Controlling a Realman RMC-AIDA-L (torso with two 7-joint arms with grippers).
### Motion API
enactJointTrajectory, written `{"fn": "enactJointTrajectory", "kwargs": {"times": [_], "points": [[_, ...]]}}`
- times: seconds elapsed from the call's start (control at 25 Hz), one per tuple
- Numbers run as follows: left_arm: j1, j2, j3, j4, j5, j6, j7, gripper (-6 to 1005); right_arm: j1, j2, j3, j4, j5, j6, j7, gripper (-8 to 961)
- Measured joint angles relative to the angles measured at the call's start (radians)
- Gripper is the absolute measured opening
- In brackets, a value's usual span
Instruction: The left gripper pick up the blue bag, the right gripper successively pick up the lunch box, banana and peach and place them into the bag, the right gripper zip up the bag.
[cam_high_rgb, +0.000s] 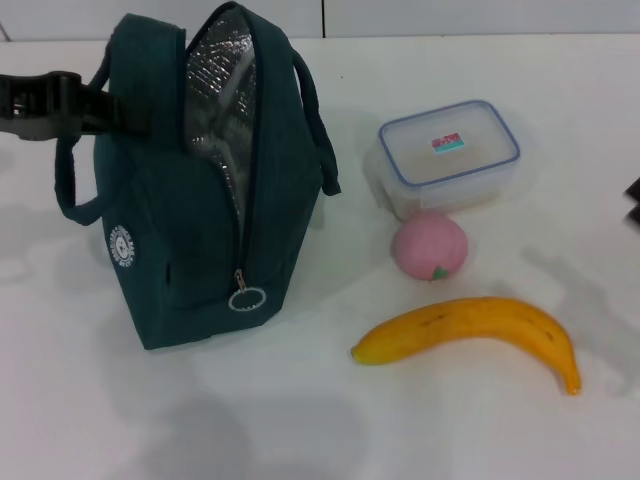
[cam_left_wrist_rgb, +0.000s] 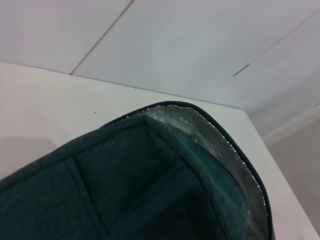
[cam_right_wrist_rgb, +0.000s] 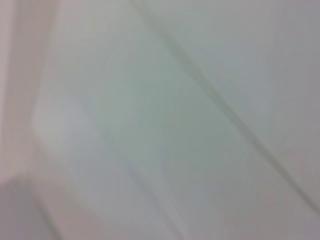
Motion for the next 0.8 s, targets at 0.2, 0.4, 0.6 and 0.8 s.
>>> {"fn": "enactJointTrajectory", "kwargs": {"times": [0.2, 0.4, 0.6, 0.8], "points": [[0.0, -0.003, 0.001, -0.005, -0.023, -0.002, 0.007, 32, 0.005, -0.002, 0.0, 0.0, 0.111, 0.122, 0.281, 869], [-0.001, -0.003, 0.005, -0.01, -0.035, -0.003, 0.017, 32, 0.057, 0.006, 0.0, 0.008, 0.136, 0.31, 0.459, 869], [-0.003, -0.003, 0.004, -0.011, -0.036, -0.004, 0.027, 32, 0.131, 0.009, 0.0, 0.043, 0.148, 0.476, 0.529, 869], [-0.013, -0.003, 0.005, -0.011, -0.037, -0.006, 0.032, 32, 0.211, 0.016, 0.0, 0.069, 0.15, 0.592, 0.561, 869]]}}
